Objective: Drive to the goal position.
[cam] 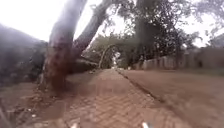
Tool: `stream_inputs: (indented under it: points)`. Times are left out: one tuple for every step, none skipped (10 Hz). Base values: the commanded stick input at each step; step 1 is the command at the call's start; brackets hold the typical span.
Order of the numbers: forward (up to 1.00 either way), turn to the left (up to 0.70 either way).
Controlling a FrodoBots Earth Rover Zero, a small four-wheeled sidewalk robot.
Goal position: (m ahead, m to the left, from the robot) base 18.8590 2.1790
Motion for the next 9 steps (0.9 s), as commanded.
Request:
stream_inputs:
  points:
    - [0.70,-0.35]
    - [0.70,-0.34]
    - [0.70,-0.19]
    - [0.70,-0.05]
    - [0.70,0.00]
    - [0.70,0.00]
    - [0.70,0.00]
    - [0.70,0.00]
    - [0.70,0.00]
